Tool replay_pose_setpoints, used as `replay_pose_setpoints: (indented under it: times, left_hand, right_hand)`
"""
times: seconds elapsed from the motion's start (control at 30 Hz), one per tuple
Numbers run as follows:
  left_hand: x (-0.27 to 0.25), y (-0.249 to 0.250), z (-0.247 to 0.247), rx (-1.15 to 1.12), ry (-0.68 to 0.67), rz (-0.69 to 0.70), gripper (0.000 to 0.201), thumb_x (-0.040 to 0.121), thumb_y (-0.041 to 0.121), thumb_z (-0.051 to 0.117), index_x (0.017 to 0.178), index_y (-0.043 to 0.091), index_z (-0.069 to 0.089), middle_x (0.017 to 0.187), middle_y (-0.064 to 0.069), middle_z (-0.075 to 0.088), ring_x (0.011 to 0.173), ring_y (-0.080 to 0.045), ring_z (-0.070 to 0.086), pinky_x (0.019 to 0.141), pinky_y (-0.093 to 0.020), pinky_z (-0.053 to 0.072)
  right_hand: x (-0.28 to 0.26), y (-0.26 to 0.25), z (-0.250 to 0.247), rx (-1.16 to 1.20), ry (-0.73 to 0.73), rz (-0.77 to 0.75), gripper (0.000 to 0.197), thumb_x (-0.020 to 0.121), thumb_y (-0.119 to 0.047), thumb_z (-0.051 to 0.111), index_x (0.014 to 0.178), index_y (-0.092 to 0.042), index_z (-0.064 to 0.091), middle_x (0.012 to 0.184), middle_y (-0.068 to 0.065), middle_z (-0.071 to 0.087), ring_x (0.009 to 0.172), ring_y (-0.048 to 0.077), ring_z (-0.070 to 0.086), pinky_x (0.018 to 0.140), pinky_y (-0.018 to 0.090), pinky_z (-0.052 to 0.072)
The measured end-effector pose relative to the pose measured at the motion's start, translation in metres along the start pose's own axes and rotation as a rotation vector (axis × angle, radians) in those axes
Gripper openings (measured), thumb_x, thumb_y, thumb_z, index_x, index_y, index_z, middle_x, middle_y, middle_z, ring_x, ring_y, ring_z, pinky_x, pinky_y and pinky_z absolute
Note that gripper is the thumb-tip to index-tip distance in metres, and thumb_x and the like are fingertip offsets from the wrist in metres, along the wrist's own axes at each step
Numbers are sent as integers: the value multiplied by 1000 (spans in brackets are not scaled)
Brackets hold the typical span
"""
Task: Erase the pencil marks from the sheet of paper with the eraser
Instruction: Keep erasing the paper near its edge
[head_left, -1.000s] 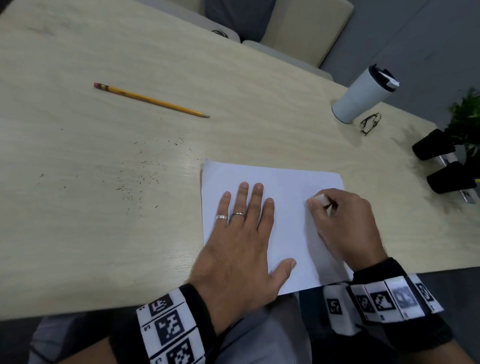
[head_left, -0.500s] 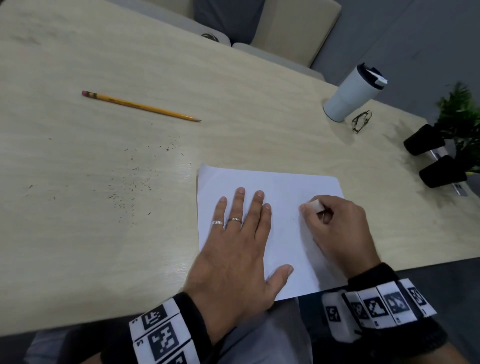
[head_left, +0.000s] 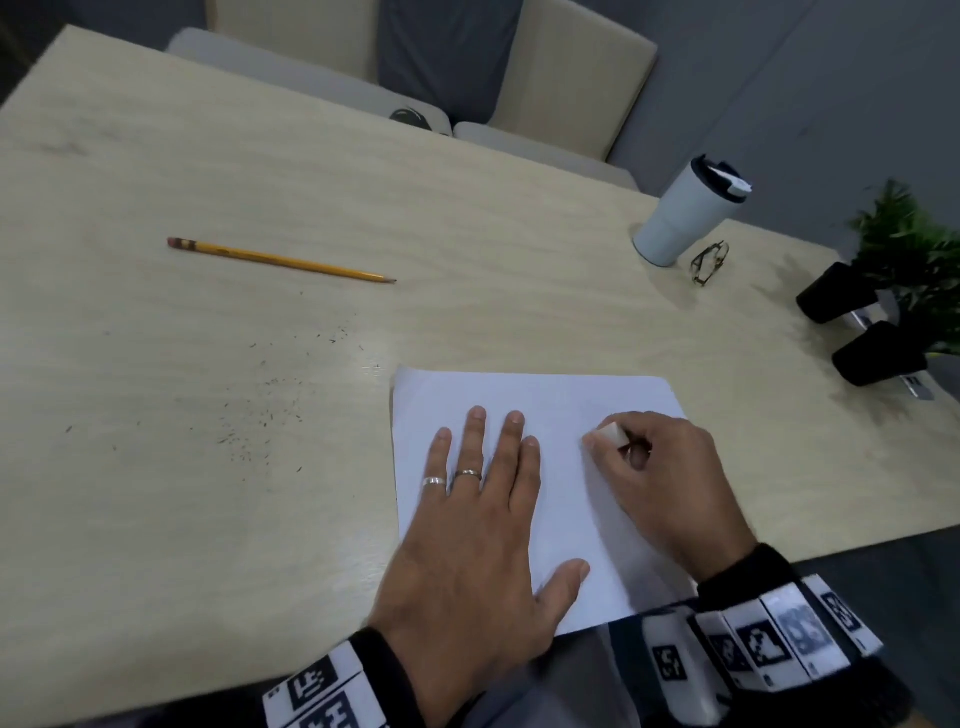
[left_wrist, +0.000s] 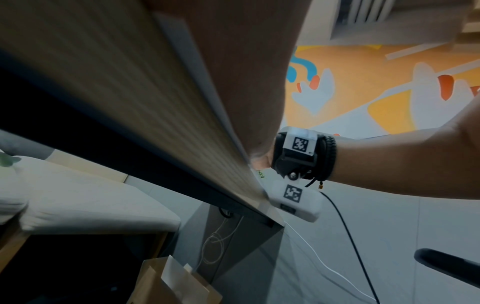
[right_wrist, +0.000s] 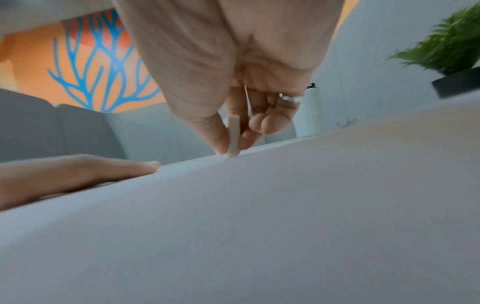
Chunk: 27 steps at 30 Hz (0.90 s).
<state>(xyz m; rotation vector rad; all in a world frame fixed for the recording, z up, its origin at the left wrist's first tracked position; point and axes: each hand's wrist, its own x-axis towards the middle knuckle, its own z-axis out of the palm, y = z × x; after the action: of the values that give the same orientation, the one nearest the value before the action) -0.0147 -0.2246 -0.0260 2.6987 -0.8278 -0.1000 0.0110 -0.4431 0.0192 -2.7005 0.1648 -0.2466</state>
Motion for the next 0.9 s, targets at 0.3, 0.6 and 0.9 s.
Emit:
replay_pose_setpoints:
  times: [0.3,0.6,0.9]
  left_hand:
    - [0,1,0,37,-21,1,95,100,75,28,165,5,26,175,-17,7,162,-40,-3,126,-63,16]
    - [1,4,0,85,-45,-22,95,100,77,26,166,9,24,176,-9,6,163,-34,-2,127,-62,17]
    - [41,111,13,-41,-125,190,80,106,62,29,169,16,14,176,2,-13,161,-34,-9,127,-62,11]
  right_hand:
    - [5,37,-18,271,154,218,13,100,-25,74,88,-23,76,76,-7,74,64,6,62,64,20,51]
    - [-38,67,-3,819,290,293,23,109,-29,53,103,-9,62,93,10,72,83,14,65,82,21,54]
    - [-30,76,2,1109,374,400,28,114,-29,51,89,-26,62,83,2,71,74,16,61,71,26,53]
